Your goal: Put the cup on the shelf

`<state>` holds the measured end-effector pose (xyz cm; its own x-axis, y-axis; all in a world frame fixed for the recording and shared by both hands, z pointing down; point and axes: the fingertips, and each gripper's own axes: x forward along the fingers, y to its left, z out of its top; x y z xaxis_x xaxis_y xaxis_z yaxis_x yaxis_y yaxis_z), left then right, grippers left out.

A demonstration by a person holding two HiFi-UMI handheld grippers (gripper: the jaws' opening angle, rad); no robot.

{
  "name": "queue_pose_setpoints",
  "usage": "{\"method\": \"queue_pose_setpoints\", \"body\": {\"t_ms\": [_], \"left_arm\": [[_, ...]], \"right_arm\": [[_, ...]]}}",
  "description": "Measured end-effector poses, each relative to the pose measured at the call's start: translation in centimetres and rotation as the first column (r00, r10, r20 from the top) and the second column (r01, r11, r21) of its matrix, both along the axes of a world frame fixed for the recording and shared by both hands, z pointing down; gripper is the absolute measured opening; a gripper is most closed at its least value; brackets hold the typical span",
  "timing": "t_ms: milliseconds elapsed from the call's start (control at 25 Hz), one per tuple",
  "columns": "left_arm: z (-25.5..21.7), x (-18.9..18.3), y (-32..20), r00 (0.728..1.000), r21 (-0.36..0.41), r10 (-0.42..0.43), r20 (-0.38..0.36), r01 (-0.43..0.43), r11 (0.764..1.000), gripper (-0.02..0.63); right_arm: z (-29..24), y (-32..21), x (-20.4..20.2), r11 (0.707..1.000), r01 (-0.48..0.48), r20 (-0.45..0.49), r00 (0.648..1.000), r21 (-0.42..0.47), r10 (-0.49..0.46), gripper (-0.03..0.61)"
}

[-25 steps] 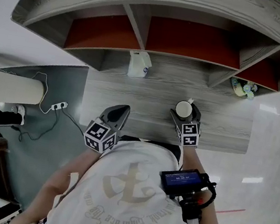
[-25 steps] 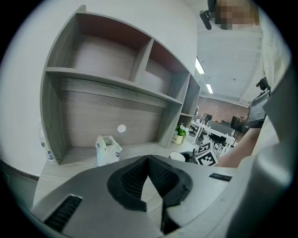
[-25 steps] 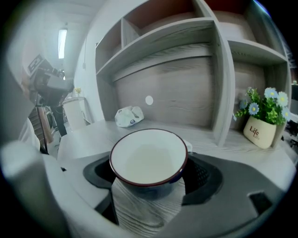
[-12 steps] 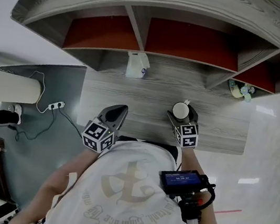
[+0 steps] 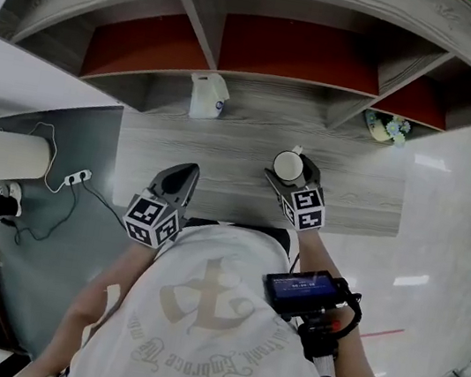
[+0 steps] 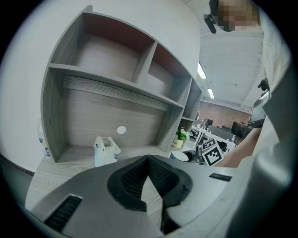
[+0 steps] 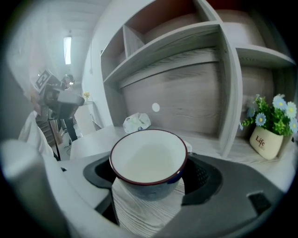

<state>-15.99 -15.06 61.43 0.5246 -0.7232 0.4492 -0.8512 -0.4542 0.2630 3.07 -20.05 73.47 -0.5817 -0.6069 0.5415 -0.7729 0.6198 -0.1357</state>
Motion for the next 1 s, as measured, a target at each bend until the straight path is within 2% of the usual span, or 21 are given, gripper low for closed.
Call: {"method": "queue_pose_setpoints", "body": {"t_ms": [440, 1000], "left_arm": [[0.1, 0.4, -0.5, 0.999, 0.009, -0.021, -0.048, 0.021, 1.000, 0.002], [-1.4, 0.0, -0.7, 0.994, 0.057, -0.056, -0.097, 0.062, 0.996, 0.002]], "right_arm": [[-3.7, 0.2, -0.6, 0.999, 0.048, 0.019, 0.999, 0.022, -0.048, 0.407], [-10.2, 0.3, -1.2, 0.994, 0.089, 0.063, 0.994, 0.064, -0.093, 0.407]]}}
